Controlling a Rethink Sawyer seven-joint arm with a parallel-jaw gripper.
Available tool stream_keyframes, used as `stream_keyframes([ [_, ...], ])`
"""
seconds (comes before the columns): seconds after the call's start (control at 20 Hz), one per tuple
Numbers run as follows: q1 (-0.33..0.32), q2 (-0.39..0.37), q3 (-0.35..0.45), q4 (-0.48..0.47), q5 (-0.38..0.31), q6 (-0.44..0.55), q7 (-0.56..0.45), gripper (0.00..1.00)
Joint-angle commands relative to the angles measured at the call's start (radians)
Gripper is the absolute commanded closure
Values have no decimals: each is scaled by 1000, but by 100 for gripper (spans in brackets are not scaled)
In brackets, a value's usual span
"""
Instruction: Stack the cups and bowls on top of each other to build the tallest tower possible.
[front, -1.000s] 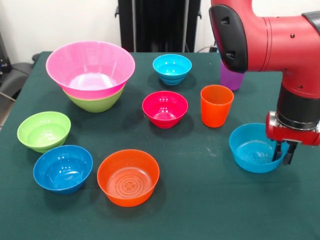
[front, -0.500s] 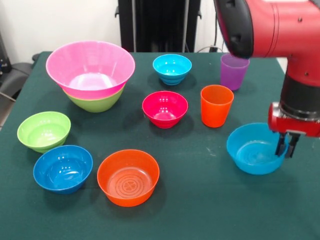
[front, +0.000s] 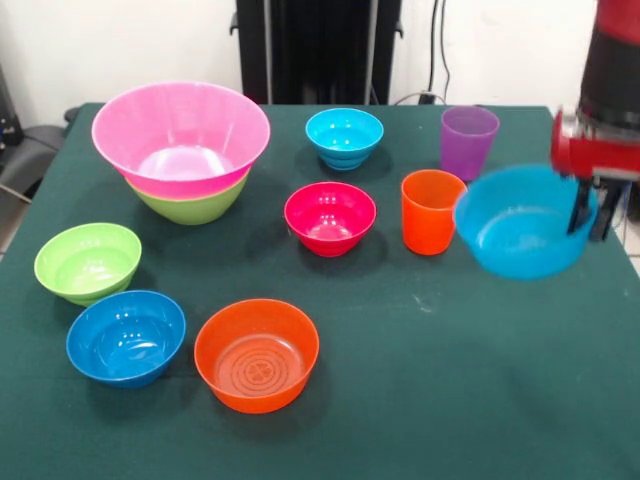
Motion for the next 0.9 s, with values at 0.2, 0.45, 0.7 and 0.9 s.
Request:
stream_keyframes([
  [0.2, -161, -215, 137, 112, -24, 241, -202, 100],
  [0.45, -241, -245, 166, 91, -63, 344, -288, 100],
  [0.7, -295, -272, 181, 58, -104, 413, -327, 100],
  [0.9, -342, -303, 202, 80, -122, 421, -364, 100],
])
